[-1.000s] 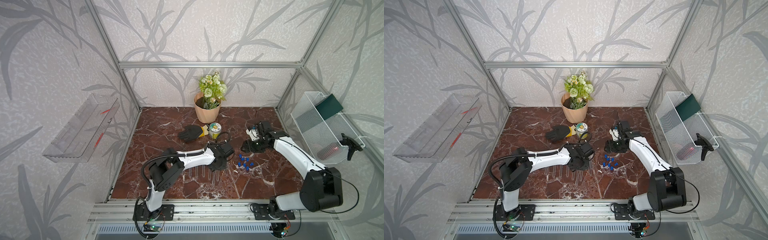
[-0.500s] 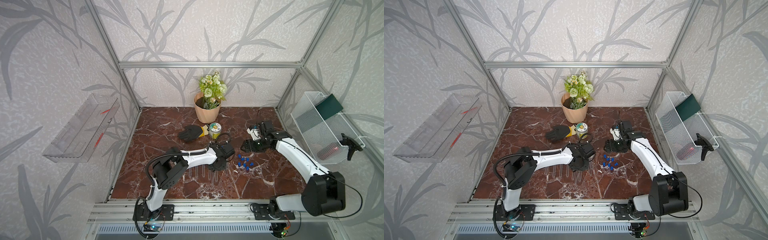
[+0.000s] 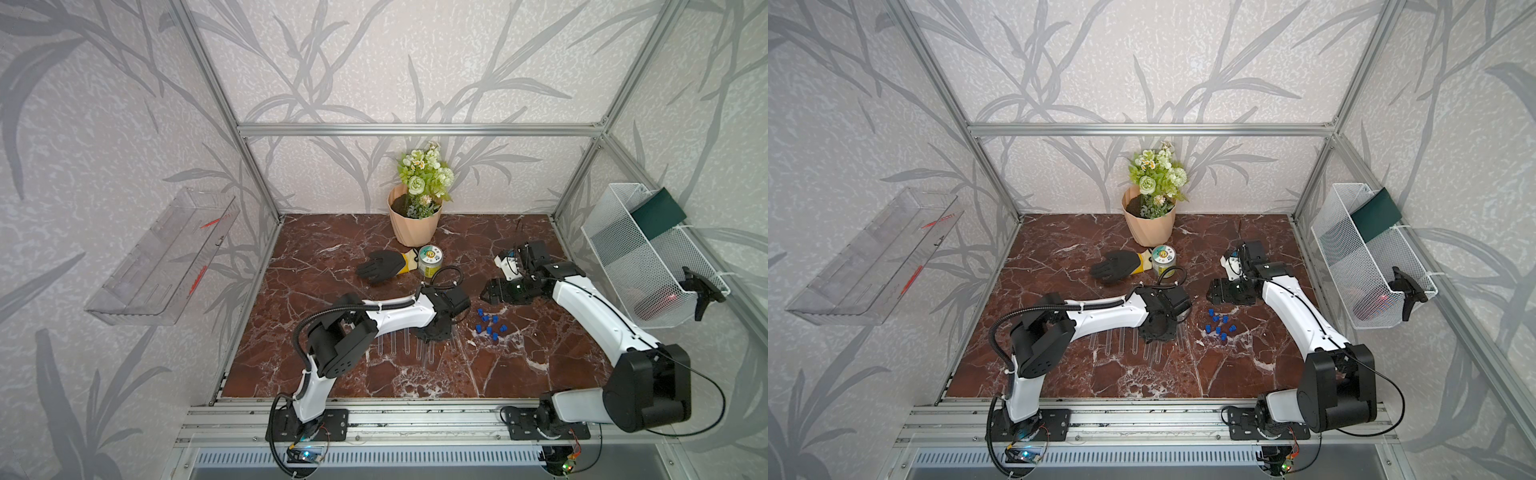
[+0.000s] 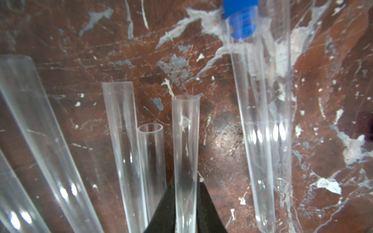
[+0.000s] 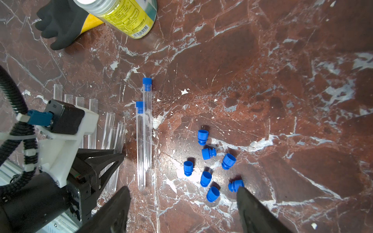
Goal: Remove stoppers from test tubes
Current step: Place the test tube at the center of the board.
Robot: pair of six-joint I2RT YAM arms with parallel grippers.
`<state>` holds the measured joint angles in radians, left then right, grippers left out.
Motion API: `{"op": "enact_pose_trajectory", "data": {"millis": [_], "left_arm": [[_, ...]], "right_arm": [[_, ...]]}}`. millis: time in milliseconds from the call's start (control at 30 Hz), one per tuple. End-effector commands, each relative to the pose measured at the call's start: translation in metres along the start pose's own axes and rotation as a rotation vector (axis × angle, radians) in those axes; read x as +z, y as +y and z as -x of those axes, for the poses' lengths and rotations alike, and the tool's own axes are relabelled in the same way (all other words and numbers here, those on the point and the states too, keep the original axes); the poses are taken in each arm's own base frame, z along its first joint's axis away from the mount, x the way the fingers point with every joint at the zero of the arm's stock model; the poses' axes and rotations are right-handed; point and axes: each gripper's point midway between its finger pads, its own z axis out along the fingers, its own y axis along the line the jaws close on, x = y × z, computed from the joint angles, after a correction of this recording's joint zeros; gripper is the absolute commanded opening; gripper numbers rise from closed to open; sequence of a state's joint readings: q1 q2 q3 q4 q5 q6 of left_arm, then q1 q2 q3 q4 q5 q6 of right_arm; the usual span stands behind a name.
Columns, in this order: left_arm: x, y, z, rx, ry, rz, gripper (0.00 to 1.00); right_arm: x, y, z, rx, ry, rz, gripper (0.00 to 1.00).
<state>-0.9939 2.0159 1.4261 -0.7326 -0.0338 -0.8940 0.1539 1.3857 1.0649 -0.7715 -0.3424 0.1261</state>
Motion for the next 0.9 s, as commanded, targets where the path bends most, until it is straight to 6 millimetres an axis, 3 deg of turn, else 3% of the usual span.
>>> {"op": "enact_pose_trajectory", "data": {"millis": [0,300,533,867], "left_arm": [[-0.002,0.006,0.005,-0.009,-0.013,0.044,0.26],[-0.018,0.006,0.015,0.007,-0.046,0.06,0.3],[-0.037,-0.013,0.03,0.029,-0.064,0.021,0.31],[-0.023,-0.03,0.039,0.028,-0.034,-0.019,0.31]], "right_arm": [[-0.012,0.006,0.003,-0.007,-0.025,0.015,0.83],[-0.016,0.008,0.003,-0.005,-0.033,0.022,0.84],[-0.016,0.011,-0.003,0.015,-0.033,0.047,0.87],[-0.008,-0.001,-0.015,0.113,-0.037,0.086,0.92]]}}
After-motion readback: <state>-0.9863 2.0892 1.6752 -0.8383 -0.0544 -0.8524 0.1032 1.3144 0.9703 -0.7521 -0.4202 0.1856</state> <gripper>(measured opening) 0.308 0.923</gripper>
